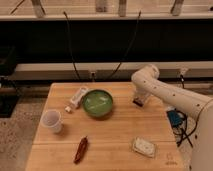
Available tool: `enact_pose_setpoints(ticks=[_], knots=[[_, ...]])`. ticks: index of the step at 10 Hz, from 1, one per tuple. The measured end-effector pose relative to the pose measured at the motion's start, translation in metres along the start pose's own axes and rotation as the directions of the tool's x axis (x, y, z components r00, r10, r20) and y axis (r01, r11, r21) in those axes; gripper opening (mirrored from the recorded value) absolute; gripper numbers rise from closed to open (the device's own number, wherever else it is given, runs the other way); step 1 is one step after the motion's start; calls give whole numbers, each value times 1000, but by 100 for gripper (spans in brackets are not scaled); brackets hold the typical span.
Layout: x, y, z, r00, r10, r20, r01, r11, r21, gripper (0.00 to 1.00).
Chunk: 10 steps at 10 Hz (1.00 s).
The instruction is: Place the eraser on the white sponge
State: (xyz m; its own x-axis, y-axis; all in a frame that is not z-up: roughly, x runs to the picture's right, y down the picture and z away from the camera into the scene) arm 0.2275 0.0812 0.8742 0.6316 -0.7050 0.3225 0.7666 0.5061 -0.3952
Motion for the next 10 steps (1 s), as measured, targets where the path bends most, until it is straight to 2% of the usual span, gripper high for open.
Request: enact_pose_setpoints(ticks=[4,7,9,10], knots=[[-2,7,-8,1000,-26,-1,26,1000,0,0],[-6,12,-12,999,-47,-2,47,999,-2,9],[-9,15,-15,998,-58,-1,58,998,-3,8],[-12,14,-16,998,-67,0,67,998,-1,4]])
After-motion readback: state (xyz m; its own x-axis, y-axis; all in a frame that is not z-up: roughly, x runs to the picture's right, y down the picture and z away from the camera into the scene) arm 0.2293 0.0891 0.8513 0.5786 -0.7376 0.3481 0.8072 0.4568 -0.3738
